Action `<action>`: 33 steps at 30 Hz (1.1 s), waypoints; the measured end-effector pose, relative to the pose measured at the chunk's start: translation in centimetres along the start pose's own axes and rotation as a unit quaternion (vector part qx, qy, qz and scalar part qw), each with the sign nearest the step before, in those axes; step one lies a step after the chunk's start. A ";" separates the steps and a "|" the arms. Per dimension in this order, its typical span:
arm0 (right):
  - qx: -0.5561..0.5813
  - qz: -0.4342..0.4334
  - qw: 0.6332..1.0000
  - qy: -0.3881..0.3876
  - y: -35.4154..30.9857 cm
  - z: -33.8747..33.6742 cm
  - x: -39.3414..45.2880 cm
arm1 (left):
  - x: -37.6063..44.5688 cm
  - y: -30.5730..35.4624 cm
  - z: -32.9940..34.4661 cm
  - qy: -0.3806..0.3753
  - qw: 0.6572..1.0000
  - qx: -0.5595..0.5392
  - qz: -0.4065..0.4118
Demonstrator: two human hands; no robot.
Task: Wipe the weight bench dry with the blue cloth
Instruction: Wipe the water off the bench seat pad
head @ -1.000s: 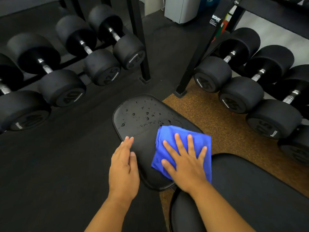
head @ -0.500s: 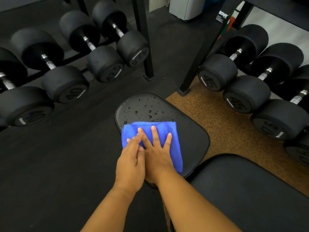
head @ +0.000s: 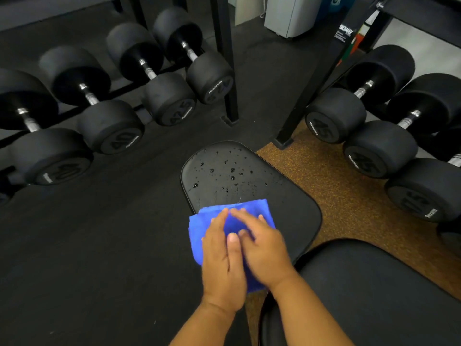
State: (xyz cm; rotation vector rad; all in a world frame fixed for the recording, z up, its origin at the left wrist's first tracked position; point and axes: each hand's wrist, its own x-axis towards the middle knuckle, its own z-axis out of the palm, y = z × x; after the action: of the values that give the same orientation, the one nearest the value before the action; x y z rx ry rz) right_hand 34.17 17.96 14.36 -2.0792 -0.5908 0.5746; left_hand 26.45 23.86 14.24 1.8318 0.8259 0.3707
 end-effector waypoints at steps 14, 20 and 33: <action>-0.116 0.184 0.972 0.088 5.1 -8.1 -2.6 | 7.6 -1.9 1.9 -0.057 0.933 0.342 -0.099; 0.043 0.206 0.973 0.093 5.4 -9.8 -3.1 | 10.6 -1.4 1.6 -0.034 0.927 0.356 -0.114; 0.102 0.234 0.959 0.126 6.4 -11.1 -2.1 | 3.7 1.1 10.2 -0.147 0.861 0.469 0.130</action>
State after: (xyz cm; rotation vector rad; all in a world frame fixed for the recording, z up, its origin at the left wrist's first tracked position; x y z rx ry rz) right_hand 40.42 6.60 15.04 -2.0532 0.1139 0.5932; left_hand 35.60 19.09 10.65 2.8348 0.5637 -0.2121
